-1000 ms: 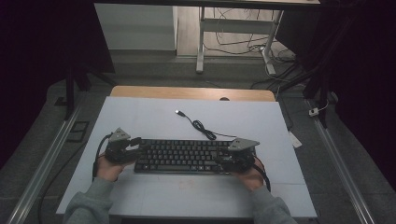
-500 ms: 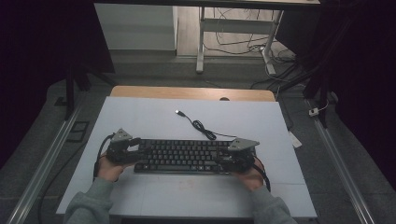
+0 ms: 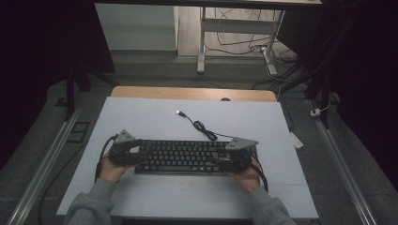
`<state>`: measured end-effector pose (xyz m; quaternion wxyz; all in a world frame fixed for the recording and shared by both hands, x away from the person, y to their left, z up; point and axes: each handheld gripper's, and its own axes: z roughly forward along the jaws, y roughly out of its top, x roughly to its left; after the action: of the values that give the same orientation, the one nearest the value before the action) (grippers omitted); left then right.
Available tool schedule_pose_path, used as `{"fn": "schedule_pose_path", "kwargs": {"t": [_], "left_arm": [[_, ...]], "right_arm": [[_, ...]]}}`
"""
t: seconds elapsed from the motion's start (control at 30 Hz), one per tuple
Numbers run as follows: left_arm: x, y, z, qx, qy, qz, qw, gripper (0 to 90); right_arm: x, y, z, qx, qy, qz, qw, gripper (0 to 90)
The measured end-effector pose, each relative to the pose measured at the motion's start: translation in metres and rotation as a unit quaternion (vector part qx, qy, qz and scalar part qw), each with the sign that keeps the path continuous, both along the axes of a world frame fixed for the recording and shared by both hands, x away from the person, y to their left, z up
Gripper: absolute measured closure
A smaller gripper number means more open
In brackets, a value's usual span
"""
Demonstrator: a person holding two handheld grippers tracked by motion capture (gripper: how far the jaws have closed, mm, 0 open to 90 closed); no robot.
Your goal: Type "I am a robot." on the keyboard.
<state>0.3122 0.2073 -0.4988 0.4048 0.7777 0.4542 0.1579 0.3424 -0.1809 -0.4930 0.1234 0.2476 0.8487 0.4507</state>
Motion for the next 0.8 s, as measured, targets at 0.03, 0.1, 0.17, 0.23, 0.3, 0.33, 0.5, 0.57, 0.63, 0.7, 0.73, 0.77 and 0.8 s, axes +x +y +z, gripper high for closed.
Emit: {"fn": "schedule_pose_path", "kwargs": {"t": [0.03, 0.1, 0.17, 0.23, 0.3, 0.33, 0.5, 0.57, 0.63, 0.7, 0.73, 0.77, 0.8], "left_arm": [[0.000, 0.000, 0.000, 0.001, 0.000, 0.000, 1.0000, 36.5], [0.000, -0.001, -0.001, 0.001, 0.001, 0.000, 1.0000, 36.4], [0.000, -0.001, -0.001, 0.002, 0.003, -0.001, 1.0000, 36.3], [0.000, -0.002, -0.002, 0.004, 0.002, -0.003, 1.0000, 36.1], [0.000, -0.002, -0.002, 0.005, 0.002, -0.002, 1.0000, 36.1], [0.000, -0.002, -0.003, 0.005, 0.002, -0.002, 1.0000, 36.0], [0.000, -0.002, -0.003, 0.005, 0.002, -0.001, 1.0000, 35.7], [0.000, -0.002, -0.003, 0.006, 0.003, -0.001, 1.0000, 35.7], [0.000, -0.003, -0.004, 0.007, 0.003, -0.001, 1.0000, 35.5], [0.000, -0.004, -0.004, 0.009, 0.002, -0.001, 1.0000, 35.5], [0.000, -0.004, -0.004, 0.009, 0.002, -0.001, 1.0000, 35.5], [0.000, -0.004, -0.004, 0.010, 0.001, -0.002, 1.0000, 35.5], [0.000, -0.004, -0.004, 0.010, 0.001, -0.002, 0.9999, 35.5]], "right_arm": [[0.000, 0.000, 0.000, 0.000, 0.000, 0.000, 1.0000, 49.4], [0.000, 0.004, 0.000, 0.001, 0.002, 0.003, 1.0000, 49.6], [0.000, 0.008, 0.001, -0.002, 0.003, 0.006, 1.0000, 50.2], [0.001, 0.016, 0.003, 0.000, 0.003, 0.016, 0.9999, 52.1], [0.001, 0.019, 0.003, 0.005, 0.002, 0.019, 0.9998, 53.1], [0.001, 0.023, 0.005, 0.004, 0.002, 0.028, 0.9996, 56.6], [0.001, 0.035, 0.005, -0.001, 0.001, 0.049, 0.9988, 66.3], [0.000, 0.037, 0.005, -0.002, 0.001, 0.052, 0.9986, 68.4], [0.000, 0.042, 0.005, -0.008, 0.000, 0.067, 0.9977, 75.6], [0.000, 0.044, 0.005, -0.008, -0.001, 0.070, 0.9975, 77.9], [0.000, 0.046, 0.005, -0.009, 0.000, 0.074, 0.9972, 80.3], [0.000, 0.048, 0.005, -0.009, -0.001, 0.076, 0.9970, 82.4], [0.000, 0.049, 0.005, -0.011, -0.001, 0.079, 0.9968, 84.5]]}}
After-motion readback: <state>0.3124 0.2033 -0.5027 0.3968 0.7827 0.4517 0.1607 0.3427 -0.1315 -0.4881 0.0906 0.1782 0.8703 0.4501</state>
